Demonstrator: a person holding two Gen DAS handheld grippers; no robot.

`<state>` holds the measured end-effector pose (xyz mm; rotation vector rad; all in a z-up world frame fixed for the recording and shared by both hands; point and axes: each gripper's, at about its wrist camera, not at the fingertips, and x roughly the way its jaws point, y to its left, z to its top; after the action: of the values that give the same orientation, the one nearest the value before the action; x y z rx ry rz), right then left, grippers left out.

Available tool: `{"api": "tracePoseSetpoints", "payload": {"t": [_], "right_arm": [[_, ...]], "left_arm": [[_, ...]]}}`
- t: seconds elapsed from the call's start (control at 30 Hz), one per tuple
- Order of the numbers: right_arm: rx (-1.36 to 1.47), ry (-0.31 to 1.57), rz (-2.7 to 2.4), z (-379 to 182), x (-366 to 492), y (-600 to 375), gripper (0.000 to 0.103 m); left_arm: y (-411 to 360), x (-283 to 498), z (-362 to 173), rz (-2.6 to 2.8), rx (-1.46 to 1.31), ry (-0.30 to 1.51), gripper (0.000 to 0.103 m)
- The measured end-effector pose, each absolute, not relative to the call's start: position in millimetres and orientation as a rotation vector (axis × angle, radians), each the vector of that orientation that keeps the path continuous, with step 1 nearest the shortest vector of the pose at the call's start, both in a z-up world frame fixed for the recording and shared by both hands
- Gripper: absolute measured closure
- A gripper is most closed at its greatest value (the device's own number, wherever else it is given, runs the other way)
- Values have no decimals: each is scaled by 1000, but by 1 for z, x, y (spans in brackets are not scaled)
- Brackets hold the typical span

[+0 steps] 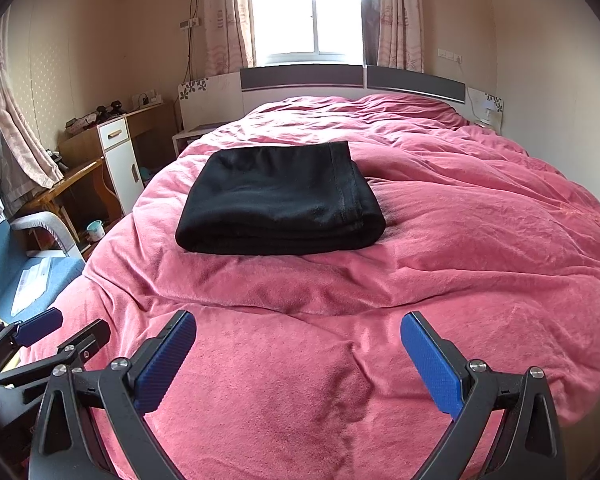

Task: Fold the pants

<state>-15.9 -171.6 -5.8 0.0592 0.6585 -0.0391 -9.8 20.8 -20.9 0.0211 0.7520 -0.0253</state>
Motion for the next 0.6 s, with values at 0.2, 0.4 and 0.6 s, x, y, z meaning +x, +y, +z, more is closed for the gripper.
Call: {"api": "tracePoseSetpoints", "payload": {"t": [0.2,0.4,0.6], "right_arm": [[62,667,-35,-7,-15,-171,0],[63,667,-34,-8,-15,-171,0],[71,681,-38,-10,-15,-172,0]], "left_arm": [[21,-12,-20,-22,20,740,38],[20,-13,-19,-26,19,739,38],[23,-14,-18,-23,8,735,38]]}}
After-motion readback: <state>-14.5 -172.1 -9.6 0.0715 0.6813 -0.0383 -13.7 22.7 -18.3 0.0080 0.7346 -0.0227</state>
